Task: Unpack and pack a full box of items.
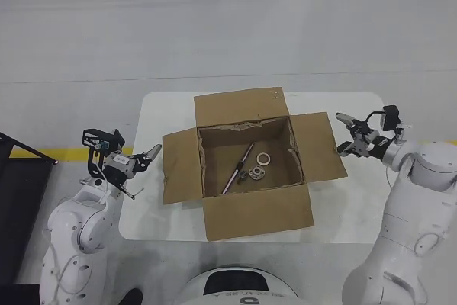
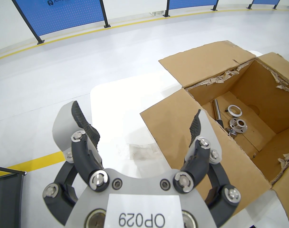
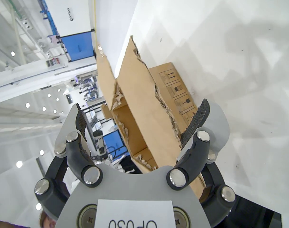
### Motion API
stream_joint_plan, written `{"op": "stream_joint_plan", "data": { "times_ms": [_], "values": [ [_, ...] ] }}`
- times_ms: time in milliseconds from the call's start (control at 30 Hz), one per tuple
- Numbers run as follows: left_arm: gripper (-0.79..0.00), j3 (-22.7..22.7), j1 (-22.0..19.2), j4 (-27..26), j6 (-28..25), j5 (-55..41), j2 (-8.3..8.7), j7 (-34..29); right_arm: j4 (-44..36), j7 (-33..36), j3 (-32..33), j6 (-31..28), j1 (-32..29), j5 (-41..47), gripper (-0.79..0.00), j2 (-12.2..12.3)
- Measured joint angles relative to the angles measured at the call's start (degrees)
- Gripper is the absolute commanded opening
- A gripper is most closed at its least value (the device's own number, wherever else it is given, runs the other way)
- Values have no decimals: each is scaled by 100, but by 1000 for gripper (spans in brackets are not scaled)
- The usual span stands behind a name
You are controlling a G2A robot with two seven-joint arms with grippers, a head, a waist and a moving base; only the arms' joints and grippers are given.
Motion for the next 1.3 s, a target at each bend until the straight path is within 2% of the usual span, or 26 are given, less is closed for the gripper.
{"op": "stream_joint_plan", "data": {
  "times_ms": [133,367,700,867,1067,1300],
  "values": [
    [0,0,0,0,0,0,0,0,219,422,44,-376,46,625,0,124],
    [0,0,0,0,0,0,0,0,19,435,-444,-386,-139,1557,0,405],
    [0,0,0,0,0,0,0,0,-957,192,-1788,-145,-499,1241,0,652],
    [0,0,0,0,0,0,0,0,-927,-7,-2358,54,-414,1149,0,746],
    [0,0,0,0,0,0,0,0,-856,-124,-2742,172,-331,1166,0,874],
    [0,0,0,0,0,0,0,0,-522,-269,-3380,318,-83,1086,0,998]
  ]
}}
